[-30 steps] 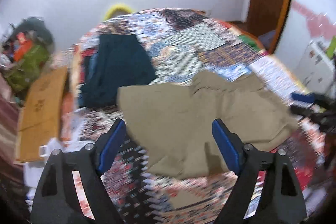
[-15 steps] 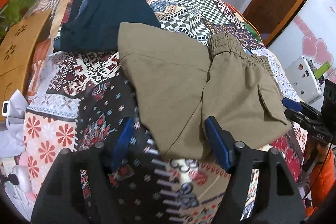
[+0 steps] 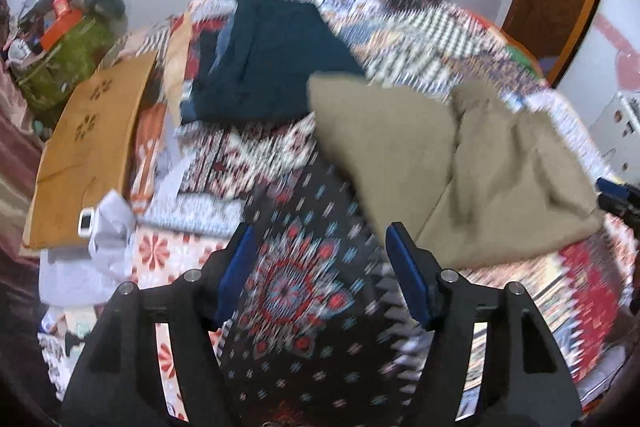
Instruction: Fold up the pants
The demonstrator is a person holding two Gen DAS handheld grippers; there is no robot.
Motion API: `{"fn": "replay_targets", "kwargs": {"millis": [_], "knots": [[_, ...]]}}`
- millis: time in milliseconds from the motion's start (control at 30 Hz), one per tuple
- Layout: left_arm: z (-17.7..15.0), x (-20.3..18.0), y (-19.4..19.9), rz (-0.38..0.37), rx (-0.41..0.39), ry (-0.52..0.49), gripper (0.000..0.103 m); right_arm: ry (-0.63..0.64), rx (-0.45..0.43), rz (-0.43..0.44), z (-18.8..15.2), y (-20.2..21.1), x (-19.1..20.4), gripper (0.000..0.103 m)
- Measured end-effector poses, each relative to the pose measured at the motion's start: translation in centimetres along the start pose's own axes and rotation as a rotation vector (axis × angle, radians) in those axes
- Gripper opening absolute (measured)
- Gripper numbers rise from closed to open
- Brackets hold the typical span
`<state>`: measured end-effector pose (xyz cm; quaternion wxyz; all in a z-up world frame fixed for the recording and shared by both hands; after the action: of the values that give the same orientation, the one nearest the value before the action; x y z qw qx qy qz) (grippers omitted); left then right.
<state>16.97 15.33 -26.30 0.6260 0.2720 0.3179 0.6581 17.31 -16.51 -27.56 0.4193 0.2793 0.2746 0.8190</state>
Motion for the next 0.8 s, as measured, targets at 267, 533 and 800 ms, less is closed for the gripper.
{"fn": "replay_targets", "kwargs": {"millis": [267,533,800], "knots": [[5.6,-8.4,-0.9,-0.163,-0.056,-0.117,0.072,0.033,-0.083,0.033,4.7,-0.6,1.5,0.058],[3.5,-12.6,-8.9,-0.162,0.122,-0.184,0.074,0.037,0.047,0.110,3.2,-6.4,3.1,0.058],[3.2,-10.2,-7.4,-0.155,0.099,-0.148,0.078,-0.001,0.058,0.131,2.3,-5.1,1.8,0.058]]}}
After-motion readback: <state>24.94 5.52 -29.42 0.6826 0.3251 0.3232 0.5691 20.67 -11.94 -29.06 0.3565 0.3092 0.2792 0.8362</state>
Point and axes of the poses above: each gripper's, at about its wrist camera, not at the fingertips, and y roughly against the way its jaws point, x to its left, z to its top, the point moved 7 cm from there along -y, roughly the way its jaws point, and after that the axes turned 6 degrees about -x, right-handed, at the moved point
